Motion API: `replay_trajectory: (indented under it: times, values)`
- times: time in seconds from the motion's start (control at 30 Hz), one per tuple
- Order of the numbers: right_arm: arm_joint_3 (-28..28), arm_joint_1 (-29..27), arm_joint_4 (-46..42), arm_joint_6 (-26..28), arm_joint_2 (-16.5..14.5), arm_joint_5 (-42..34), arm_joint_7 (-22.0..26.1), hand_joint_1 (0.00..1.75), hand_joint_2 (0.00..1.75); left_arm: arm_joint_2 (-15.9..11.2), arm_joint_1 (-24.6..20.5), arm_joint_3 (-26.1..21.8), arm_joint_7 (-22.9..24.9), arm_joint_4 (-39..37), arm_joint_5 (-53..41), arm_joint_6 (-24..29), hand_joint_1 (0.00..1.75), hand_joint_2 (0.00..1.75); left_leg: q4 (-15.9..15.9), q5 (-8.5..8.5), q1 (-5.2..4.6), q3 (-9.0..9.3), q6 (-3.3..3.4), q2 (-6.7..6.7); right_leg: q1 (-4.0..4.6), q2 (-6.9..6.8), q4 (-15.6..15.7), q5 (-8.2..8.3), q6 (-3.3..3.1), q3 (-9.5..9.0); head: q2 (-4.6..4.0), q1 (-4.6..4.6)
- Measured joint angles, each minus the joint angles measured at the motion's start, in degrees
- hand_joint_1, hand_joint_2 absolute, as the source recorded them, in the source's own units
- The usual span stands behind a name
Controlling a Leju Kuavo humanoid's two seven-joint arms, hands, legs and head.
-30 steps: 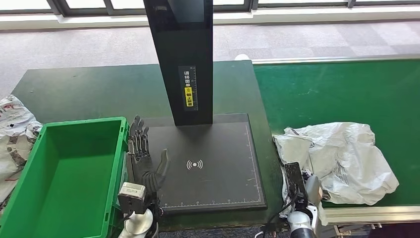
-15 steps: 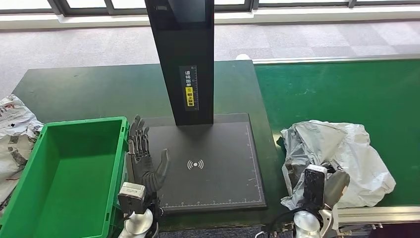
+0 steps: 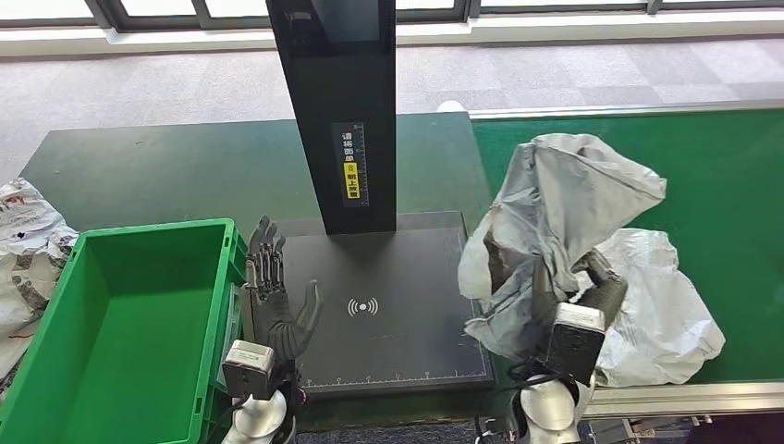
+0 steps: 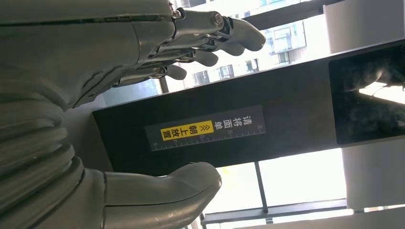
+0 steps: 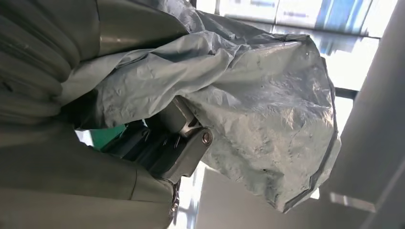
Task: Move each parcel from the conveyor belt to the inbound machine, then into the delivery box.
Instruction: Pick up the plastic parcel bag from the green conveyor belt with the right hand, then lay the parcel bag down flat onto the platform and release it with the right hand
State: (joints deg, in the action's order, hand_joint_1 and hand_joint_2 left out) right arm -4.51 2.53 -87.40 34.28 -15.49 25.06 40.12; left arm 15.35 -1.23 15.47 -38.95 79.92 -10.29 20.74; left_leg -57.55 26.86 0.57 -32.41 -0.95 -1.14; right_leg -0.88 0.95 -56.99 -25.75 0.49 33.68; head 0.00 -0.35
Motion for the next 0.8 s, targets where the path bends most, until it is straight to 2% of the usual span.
replay_trajectory:
  times: [0.17,0.33,0.47,0.7,0.8]
  values:
    - [-6.3,1.8,6.8,-8.7,0.2,-5.9,0.0,1.75,1.75,0.0,0.0,0.0,0.0,-0.3,0.0,-0.3,0.00,1.75,0.0,-0.01,0.03,0.00,-0.01,-0.04,0.01,-0.02,0.0,0.00,0.00,-0.03,0.00,0.00]
    - [-8.9,3.6,13.9,-16.4,0.2,-10.0,0.0,1.75,1.75,0.0,-0.2,0.1,0.0,-0.9,0.5,-0.5,0.00,1.75,0.0,-0.01,0.03,-0.02,-0.01,-0.11,0.00,-0.06,0.0,0.00,0.00,-0.02,0.00,0.00]
    - [-9.2,5.9,19.7,-19.3,-0.1,-11.1,0.0,0.00,1.75,0.0,-0.3,0.1,0.0,-1.5,1.3,-0.2,0.00,1.75,0.0,-0.01,0.03,-0.02,-0.02,-0.09,0.00,-0.04,0.0,0.00,0.00,-0.02,0.00,0.00]
    - [-9.2,10.3,33.0,-18.4,-0.9,-8.2,-0.1,0.00,1.75,0.0,-0.3,0.2,0.0,-1.9,1.4,0.7,0.00,1.75,0.0,-0.02,0.03,0.00,-0.02,-0.08,0.01,-0.03,0.0,0.01,-0.01,0.00,0.00,0.00]
    - [-9.2,11.0,35.5,-18.4,-1.2,-8.1,-0.1,0.00,0.44,0.0,-0.3,0.2,0.0,-2.0,1.4,0.7,0.00,1.75,0.0,-0.02,0.03,0.00,-0.03,-0.08,0.01,-0.03,0.0,0.01,-0.01,0.00,0.00,0.00]
